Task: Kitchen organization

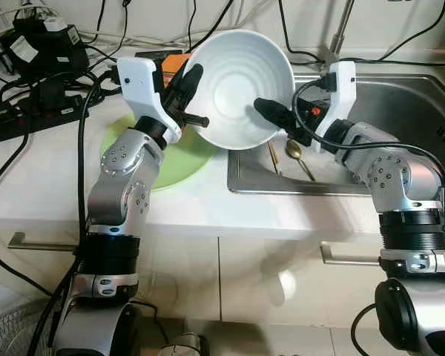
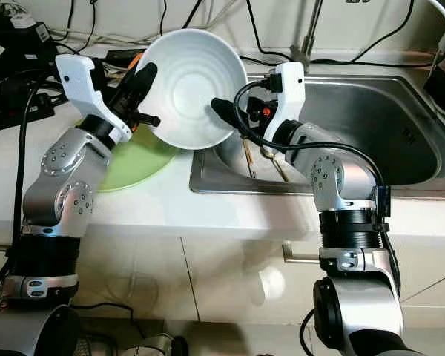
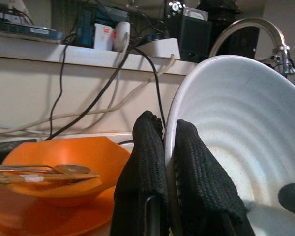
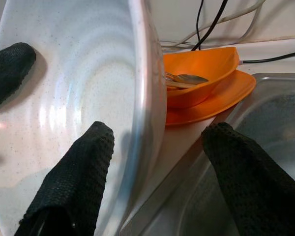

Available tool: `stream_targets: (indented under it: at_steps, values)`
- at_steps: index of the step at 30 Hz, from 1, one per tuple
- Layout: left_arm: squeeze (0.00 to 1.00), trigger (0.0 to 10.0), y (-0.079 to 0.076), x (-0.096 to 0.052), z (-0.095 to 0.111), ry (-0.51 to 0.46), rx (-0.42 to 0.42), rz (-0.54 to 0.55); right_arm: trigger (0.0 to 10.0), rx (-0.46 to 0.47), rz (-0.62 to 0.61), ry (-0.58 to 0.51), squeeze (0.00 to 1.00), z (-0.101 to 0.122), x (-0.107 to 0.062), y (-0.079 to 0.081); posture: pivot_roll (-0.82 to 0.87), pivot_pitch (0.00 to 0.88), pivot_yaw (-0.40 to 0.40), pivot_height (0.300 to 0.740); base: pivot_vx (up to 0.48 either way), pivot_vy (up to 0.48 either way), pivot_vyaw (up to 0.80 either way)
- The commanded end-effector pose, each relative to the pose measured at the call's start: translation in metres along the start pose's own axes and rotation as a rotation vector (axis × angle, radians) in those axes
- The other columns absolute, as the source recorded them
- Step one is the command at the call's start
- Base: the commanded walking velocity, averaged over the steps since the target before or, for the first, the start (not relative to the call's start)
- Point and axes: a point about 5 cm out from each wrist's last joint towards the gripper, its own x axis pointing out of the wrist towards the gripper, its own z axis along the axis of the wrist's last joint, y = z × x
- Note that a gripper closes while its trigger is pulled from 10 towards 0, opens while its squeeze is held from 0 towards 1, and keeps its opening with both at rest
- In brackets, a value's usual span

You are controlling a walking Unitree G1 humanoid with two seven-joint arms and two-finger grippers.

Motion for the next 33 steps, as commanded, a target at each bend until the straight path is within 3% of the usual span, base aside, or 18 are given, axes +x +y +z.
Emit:
stream_targets:
  at_steps: [1,9,22,24,25,26,27,28,29,30,31,33]
  values:
    - [0.0,0.0,-0.006,0.001,0.008,-0.032,0.0,-0.039,0.0,0.011,-0.002,-0.014,0.0,0.009,-0.001,-0.002,0.04,0.038,0.037,0.74,0.0,0.0,0.0]
    - [0.0,0.0,-0.006,0.0,0.002,-0.015,-0.008,-0.056,0.0,0.139,-0.011,-0.049,0.0,0.014,0.0,-0.005,0.04,0.037,0.04,0.74,0.0,0.0,0.0]
    - [0.0,0.0,-0.005,0.002,0.003,-0.013,0.011,-0.079,0.0,0.152,-0.009,-0.015,0.0,0.012,0.001,-0.005,0.04,0.036,0.038,0.74,0.0,0.0,0.0]
    - [0.0,1.5,-0.009,0.004,0.002,-0.003,0.009,-0.12,0.0,0.175,-0.018,0.006,0.0,0.01,0.003,-0.006,0.04,0.037,0.036,0.74,0.0,0.0,0.0]
    - [0.0,3.2,-0.01,0.005,0.002,0.002,0.011,-0.135,0.0,0.198,-0.027,0.007,0.0,0.01,0.003,-0.006,0.04,0.038,0.035,0.74,0.0,0.0,0.0]
    - [0.0,3.2,-0.011,0.006,0.001,0.005,0.013,-0.144,0.0,0.215,-0.032,0.008,0.0,0.01,0.003,-0.007,0.04,0.038,0.035,0.74,0.0,0.0,0.0]
    - [0.0,6.5,-0.012,0.007,0.0,0.014,0.008,-0.15,0.0,0.257,-0.045,0.003,0.0,0.011,0.004,-0.008,0.04,0.036,0.033,0.74,0.0,0.0,0.0]
    - [0.0,6.5,-0.012,0.007,-0.001,0.02,0.005,-0.153,0.0,0.287,-0.052,-0.001,0.0,0.011,0.005,-0.009,0.04,0.037,0.034,0.74,0.0,0.0,0.0]
    - [0.24,8.6,-0.012,0.008,-0.002,0.025,-0.001,-0.152,0.0,0.307,-0.057,-0.004,0.0,0.012,0.005,-0.01,0.04,0.038,0.034,0.74,0.0,0.0,0.0]
    - [0.63,10.0,-0.012,0.009,-0.002,0.026,-0.011,-0.151,0.0,0.321,-0.06,-0.006,0.0,0.012,0.006,-0.01,0.04,0.038,0.034,0.74,0.0,0.0,0.0]
    - [1.0,10.0,-0.012,0.01,-0.001,0.023,-0.023,-0.157,0.0,0.33,-0.064,-0.008,0.0,0.012,0.006,-0.011,0.04,0.037,0.033,0.74,0.0,0.0,0.0]
    - [1.0,10.0,-0.013,0.011,0.0,0.019,-0.028,-0.165,0.0,0.338,-0.07,-0.01,0.0,0.013,0.007,-0.011,0.04,0.037,0.033,0.74,0.0,0.0,0.0]
